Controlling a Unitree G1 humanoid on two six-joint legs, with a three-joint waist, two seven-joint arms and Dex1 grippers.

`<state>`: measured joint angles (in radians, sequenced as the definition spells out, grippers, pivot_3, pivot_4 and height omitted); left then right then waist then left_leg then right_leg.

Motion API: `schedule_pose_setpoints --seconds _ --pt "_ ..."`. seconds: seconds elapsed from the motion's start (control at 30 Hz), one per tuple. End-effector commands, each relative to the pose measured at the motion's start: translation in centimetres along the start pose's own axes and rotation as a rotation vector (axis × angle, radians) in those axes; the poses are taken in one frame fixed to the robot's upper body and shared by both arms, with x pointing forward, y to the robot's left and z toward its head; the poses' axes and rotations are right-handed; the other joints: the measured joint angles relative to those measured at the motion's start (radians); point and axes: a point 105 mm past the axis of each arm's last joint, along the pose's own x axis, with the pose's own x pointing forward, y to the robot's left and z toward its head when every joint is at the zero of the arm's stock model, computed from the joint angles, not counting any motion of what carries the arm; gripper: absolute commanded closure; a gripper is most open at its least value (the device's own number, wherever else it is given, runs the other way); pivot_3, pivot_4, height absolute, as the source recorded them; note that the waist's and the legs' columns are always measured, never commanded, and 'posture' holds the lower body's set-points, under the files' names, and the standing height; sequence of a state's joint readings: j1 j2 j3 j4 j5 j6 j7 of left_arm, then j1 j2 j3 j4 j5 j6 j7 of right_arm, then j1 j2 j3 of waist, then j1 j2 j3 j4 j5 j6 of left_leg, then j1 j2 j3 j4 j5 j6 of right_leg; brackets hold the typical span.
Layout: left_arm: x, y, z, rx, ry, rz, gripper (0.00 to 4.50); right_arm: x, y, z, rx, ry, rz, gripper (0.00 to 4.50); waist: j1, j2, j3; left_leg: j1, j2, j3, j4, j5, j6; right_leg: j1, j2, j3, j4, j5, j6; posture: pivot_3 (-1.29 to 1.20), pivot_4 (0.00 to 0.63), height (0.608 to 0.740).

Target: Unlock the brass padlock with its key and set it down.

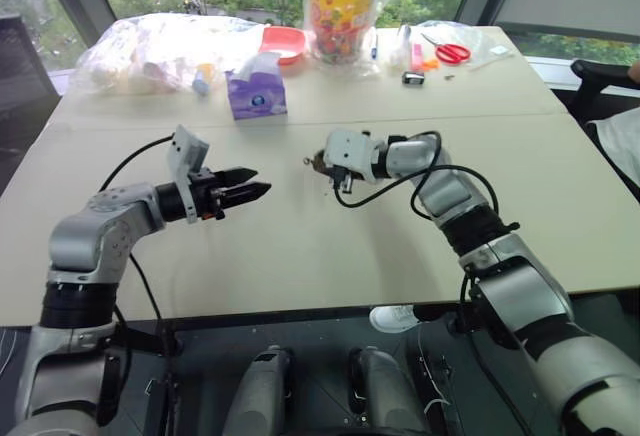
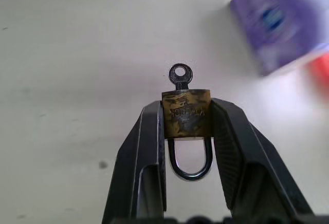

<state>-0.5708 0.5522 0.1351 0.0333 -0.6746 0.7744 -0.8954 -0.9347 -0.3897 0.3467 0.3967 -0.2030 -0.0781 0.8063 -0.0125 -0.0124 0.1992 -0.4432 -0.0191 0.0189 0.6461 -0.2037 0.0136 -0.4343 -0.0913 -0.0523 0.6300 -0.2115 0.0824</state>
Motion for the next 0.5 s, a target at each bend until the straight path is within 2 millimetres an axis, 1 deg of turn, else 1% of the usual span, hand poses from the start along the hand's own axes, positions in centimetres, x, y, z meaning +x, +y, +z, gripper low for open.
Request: schedule_pose_setpoints --seconds 0.03,0.13,0.23,0.27,0.3,0.4,0.5 --pt "1.0 -0.2 2.1 -0.013 -0.092 -0.03 1.86 -1.4 -1.7 3.9 -0.125 -0.109 -0.108 3.8 -0.003 0.0 0.0 0.0 0.0 0.0 0.0 0.0 0.0 0.0 0.0 0.0 0.0 0.0 0.0 0.0 0.15 0.74" --pt "2.0 -0.3 3.0 -0.038 -0.134 -0.063 1.86 -2.0 -1.9 4.6 -0.151 -0.115 -0.148 3.8 -0.002 0.0 0.0 0.001 0.001 0.0 0.0 0.0 0.0 0.001 0.001 0.0 0.001 0.0 0.0 0.0 0.15 0.74" --pt "2.6 -0.5 3.5 -0.045 -0.144 -0.096 1.86 -2.3 -2.1 4.8 -0.158 -0.112 -0.178 3.8 -0.001 0.0 0.0 0.001 0.001 0.0 0.001 0.0 0.0 0.001 0.001 0.0 0.001 0.0 0.0 0.0 0.15 0.74" --pt "2.7 -0.4 3.6 -0.048 -0.144 -0.096 2.43 -2.3 -2.1 4.9 -0.156 -0.111 -0.182 3.8 -0.001 0.0 0.0 0.001 0.001 0.0 0.001 0.0 0.0 0.001 0.001 0.0 0.001 0.0 0.0 0.0 0.15 0.74" --pt "2.8 -0.3 3.6 -0.046 -0.137 -0.096 2.73 -2.4 -2.2 4.9 -0.159 -0.11 -0.188 3.8 -0.001 0.0 0.0 0.001 0.001 0.0 0.002 0.0 0.0 0.001 0.001 0.0 0.001 0.0 0.0 0.0 0.15 0.74" --pt "2.8 -0.1 3.8 -0.046 -0.134 -0.1 2.73 -2.5 -2.2 5.0 -0.161 -0.106 -0.2 3.8 0.0 0.0 0.0 0.001 0.001 0.0 0.002 0.0 0.0 0.001 0.001 0.0 0.001 0.0 0.0 0.0 0.15 0.74" --pt "2.8 -0.3 4.7 -0.065 -0.168 -0.128 2.73 -2.6 -2.0 5.0 -0.159 -0.107 -0.201 3.8 0.002 0.0 0.0 0.001 0.001 0.0 0.002 0.0 0.0 0.001 0.001 0.0 0.001 0.0 0.0 0.0 0.15 0.74"
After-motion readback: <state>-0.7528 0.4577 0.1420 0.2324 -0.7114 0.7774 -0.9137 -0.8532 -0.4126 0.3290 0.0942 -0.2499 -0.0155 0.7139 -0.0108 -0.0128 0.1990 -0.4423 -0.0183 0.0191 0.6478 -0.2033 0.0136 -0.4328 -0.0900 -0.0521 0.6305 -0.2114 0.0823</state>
